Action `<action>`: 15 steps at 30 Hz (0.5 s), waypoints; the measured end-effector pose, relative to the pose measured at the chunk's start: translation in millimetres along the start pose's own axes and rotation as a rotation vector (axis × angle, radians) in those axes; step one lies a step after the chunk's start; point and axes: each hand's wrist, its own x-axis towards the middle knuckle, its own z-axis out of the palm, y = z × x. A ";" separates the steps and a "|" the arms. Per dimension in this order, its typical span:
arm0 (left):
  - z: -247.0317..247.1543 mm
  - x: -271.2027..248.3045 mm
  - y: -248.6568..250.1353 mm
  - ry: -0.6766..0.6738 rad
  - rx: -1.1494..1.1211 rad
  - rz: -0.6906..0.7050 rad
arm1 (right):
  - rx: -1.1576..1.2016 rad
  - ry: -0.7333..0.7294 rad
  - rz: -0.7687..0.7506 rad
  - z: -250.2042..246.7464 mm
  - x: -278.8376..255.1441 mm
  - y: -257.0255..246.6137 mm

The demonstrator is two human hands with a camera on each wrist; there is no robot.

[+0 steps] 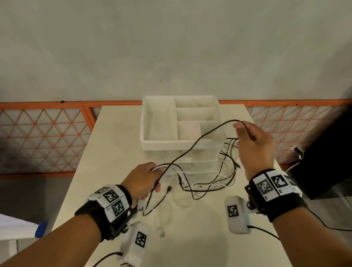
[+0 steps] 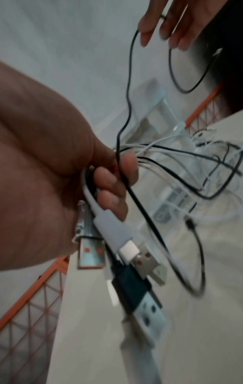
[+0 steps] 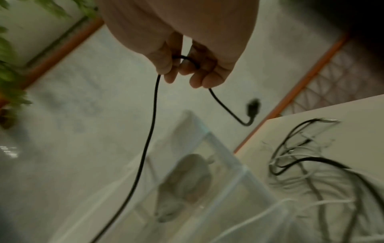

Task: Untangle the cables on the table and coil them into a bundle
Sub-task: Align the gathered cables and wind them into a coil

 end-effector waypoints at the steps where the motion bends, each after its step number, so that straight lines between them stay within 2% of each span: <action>1: -4.0 -1.0 -6.7 0.003 0.038 -0.015 | -0.064 0.044 0.015 -4.1 3.7 9.8; 3: -11.6 -3.5 -16.6 0.005 0.068 -0.045 | -0.204 0.044 0.044 -12.4 5.8 25.1; 5: -17.2 -6.7 -16.9 0.008 0.049 -0.057 | -0.399 -0.053 0.086 -17.8 0.8 32.8; 7: -19.3 -9.2 -6.7 0.005 0.017 -0.040 | -0.496 -0.116 0.083 -17.4 -12.4 26.6; 8: -18.9 -10.3 1.2 -0.004 0.004 -0.023 | -0.483 -0.122 0.003 -13.6 -21.9 20.4; 9: -17.7 -11.9 10.3 -0.018 -0.012 -0.004 | -0.437 -0.152 -0.140 -7.9 -35.1 11.2; 11: -12.0 -14.3 27.8 -0.063 -0.051 0.044 | -0.377 -0.363 -0.445 9.9 -62.3 -2.3; 12: -8.4 -15.2 35.1 -0.092 -0.072 0.068 | -0.394 -0.491 -0.541 18.6 -74.5 -8.1; 13: -5.5 -15.8 40.4 -0.116 -0.089 0.086 | -0.432 -0.578 -0.587 26.3 -83.0 -13.3; 15: -2.3 -15.6 44.6 -0.139 -0.109 0.095 | -0.457 -0.579 -0.592 35.0 -83.2 -19.9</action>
